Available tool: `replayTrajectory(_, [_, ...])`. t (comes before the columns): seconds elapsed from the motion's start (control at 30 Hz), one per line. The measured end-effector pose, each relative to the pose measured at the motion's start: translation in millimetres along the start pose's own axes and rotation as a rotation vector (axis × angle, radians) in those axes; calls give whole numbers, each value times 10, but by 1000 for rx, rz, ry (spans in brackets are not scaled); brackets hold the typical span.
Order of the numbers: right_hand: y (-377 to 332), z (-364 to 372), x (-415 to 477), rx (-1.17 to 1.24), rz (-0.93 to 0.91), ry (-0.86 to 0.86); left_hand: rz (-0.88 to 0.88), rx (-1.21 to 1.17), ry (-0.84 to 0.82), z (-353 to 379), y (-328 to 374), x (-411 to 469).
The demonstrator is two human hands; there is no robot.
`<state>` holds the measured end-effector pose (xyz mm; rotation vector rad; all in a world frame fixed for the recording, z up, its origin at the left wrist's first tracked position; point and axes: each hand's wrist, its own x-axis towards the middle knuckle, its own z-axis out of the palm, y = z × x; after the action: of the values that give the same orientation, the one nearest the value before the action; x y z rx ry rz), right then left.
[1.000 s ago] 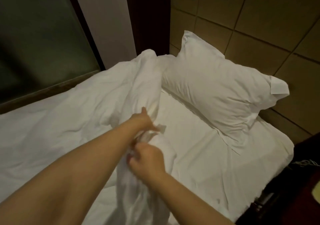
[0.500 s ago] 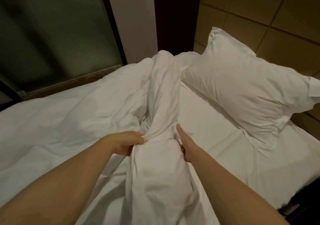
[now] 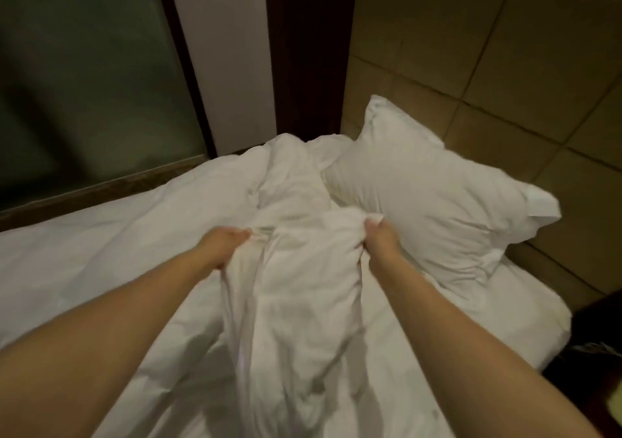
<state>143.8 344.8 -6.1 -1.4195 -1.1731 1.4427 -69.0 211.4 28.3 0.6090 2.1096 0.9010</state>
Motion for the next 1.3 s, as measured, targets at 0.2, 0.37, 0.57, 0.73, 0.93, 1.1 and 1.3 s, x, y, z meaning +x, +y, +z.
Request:
replayTrajectory(0.2, [-1783,-1411,132,589,-475,301,605,-39,478,-1,1719,33])
replayTrajectory(0.37, [-581,-2356,484,363,4,536,791,201,242,1009,2297,-8])
replayTrajectory(0.57, [1133,-2791,167,290,665,418,574,766,-249,2744,1165,290])
replayTrajectory(0.73, [1668,-2526,200,225,864,133,385,1097,-486,3428,163,98])
replayTrajectory(0.93, [2078,-2196,473,92,889,7,394,1257,-433,3507,-73,79])
replayTrajectory(1.1, [2272,-1972,473,-60,828,-153,461,1245,-394,3402,-311,85])
replayTrajectory(1.3, [2446,-1706,19,-203,663,-229,676,1154,-314,2971,-696,30])
